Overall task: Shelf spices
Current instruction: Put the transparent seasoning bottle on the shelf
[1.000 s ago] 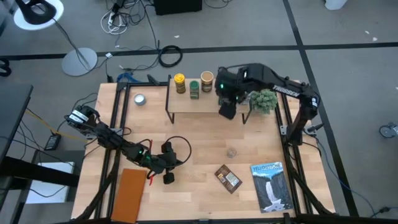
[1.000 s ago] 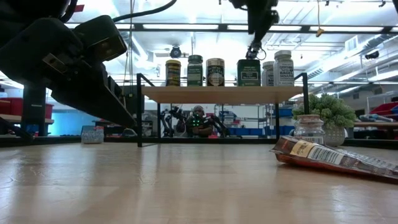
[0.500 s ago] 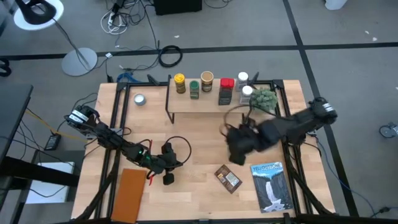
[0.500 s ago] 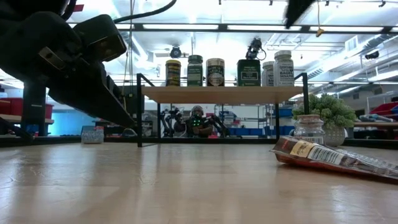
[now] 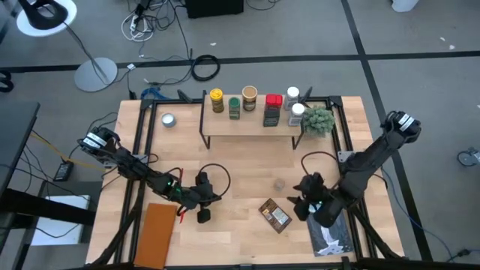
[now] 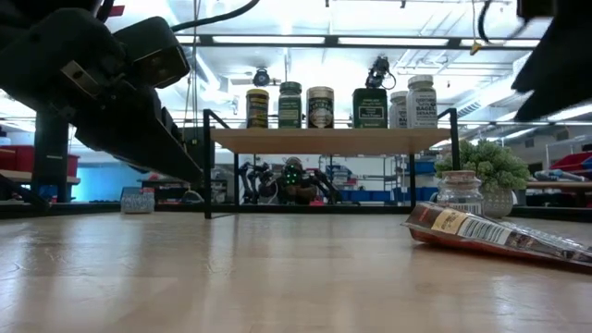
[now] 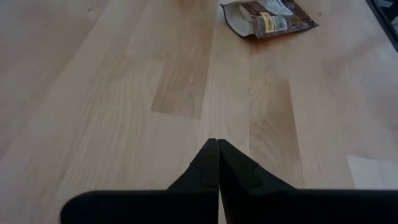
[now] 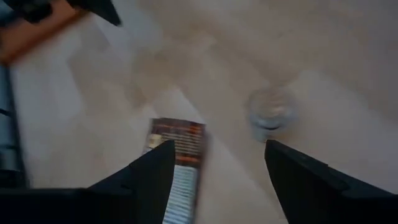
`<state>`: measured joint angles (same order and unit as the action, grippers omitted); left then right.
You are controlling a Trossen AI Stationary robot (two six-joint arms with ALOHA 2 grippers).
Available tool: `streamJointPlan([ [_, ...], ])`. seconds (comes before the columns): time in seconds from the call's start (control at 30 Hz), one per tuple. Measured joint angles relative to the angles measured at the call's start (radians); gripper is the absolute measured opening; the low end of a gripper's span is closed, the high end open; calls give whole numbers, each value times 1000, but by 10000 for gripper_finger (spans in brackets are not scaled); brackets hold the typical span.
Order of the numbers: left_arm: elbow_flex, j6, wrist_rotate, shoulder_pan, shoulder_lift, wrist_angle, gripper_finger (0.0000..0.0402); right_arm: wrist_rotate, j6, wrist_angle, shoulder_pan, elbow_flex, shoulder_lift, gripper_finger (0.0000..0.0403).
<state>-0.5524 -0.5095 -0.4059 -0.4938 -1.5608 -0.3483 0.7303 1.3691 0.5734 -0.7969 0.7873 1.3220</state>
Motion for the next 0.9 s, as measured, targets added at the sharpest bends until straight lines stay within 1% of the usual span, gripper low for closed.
streamJointPlan([
  [0.13, 0, 0, 0, 0, 0, 1, 3, 0, -3, -274, 27, -113, 1, 245],
  [0.23, 0, 0, 0, 0, 0, 1, 3, 2, -33, -397, 47, -155, 29, 232],
  [0.3, 0, 1, 0, 0, 0, 2, 3, -28, -42, -416, 65, -159, 65, 214],
  [0.4, 0, 4, 0, 0, 0, 4, 3, -79, -42, -438, 89, -159, 122, 170],
  [0.53, 0, 5, 0, 0, 0, 4, 3, -96, -76, -498, 116, -159, 183, 92],
  [0.67, 0, 5, -1, 0, 0, 4, 3, -104, -122, -498, 144, -159, 213, 17],
  [0.7, 0, 6, -1, 0, 0, 4, 3, -104, -133, -494, 151, -159, 215, 9],
  [0.77, 0, 6, -1, 0, 0, 5, 3, -100, -139, -479, 164, -159, 216, 10],
  [0.83, 0, 6, -1, 0, 0, 7, 3, -98, -134, -443, 179, -159, 216, 12],
  [0.9, 0, 6, -1, 0, 0, 7, 3, -116, -125, -389, 197, -159, 215, 5],
])
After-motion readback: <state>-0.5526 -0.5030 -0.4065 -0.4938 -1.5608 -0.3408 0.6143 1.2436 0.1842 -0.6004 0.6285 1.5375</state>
